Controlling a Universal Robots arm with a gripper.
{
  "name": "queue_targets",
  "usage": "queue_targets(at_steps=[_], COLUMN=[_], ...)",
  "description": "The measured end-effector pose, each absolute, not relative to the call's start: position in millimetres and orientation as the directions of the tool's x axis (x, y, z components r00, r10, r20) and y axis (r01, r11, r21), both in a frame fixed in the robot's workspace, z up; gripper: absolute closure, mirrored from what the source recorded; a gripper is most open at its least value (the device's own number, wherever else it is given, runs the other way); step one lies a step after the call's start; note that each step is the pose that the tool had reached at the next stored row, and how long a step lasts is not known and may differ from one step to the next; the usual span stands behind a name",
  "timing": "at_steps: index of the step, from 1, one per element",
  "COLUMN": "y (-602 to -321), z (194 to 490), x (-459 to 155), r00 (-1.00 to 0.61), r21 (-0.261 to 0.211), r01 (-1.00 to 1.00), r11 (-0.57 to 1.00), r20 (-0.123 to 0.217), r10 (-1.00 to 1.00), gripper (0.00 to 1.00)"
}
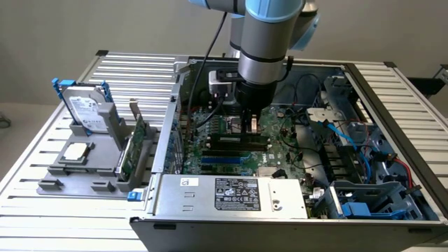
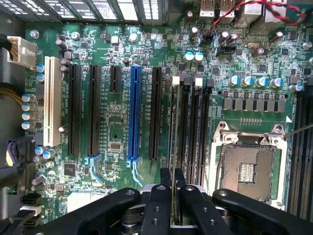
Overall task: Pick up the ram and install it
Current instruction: 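Insert the ram into the slot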
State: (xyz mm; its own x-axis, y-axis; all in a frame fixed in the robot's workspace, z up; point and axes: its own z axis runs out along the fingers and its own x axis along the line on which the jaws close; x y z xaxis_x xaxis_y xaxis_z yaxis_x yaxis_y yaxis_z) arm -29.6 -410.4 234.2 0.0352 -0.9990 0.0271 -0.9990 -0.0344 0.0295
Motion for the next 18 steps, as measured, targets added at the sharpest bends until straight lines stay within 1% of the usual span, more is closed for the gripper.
queue_targets(at_steps=[2, 8, 18], y=[-410.5, -410.4, -410.4], z=[238.6, 239.0, 232.5], x=[-29.6, -30.3, -33.6], r00=[0.035, 0.036, 0.038], r21=[0.030, 0.024, 0.005], r01=[-0.999, -0.999, -0.999], r11=[-0.035, -0.035, -0.038], r20=[0.027, 0.024, 0.025], r10=[-0.999, -0.999, -0.999], gripper=[0.86, 0.86, 0.86])
